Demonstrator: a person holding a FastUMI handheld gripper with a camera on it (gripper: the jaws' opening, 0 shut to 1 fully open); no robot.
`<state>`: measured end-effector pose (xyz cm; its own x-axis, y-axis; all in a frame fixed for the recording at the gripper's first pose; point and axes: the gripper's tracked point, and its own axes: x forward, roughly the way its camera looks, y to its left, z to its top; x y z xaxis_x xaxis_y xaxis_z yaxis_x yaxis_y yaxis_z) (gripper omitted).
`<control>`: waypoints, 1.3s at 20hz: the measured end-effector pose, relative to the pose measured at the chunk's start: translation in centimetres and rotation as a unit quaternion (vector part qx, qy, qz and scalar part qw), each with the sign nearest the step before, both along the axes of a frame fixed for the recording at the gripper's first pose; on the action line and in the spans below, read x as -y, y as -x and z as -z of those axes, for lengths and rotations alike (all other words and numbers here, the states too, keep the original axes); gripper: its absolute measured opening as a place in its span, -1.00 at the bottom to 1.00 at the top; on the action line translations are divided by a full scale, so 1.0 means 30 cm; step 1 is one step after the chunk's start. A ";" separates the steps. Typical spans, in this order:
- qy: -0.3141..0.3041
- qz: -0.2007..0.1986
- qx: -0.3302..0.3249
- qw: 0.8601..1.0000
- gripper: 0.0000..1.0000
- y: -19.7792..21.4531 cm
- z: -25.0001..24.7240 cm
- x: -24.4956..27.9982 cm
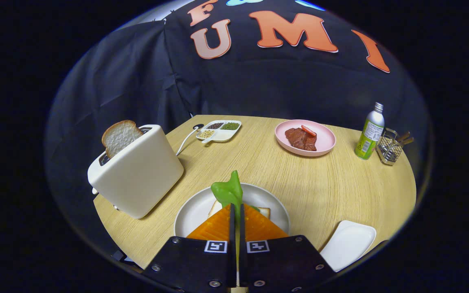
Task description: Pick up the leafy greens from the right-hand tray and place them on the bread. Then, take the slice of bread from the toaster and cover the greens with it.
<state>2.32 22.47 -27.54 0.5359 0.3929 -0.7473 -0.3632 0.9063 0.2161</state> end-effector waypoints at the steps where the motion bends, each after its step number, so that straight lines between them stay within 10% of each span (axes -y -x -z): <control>1: 0.004 -0.004 -0.001 1.000 -0.93 0.003 0.011 -0.015; 15: 0.048 -0.022 -0.027 0.998 -0.63 0.064 0.131 -0.040; 26: 0.032 -0.025 -0.019 0.999 0.47 0.028 -0.189 -0.148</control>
<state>1.48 26.92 -21.87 0.4867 0.3699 -0.7914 -0.4018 0.8992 0.1732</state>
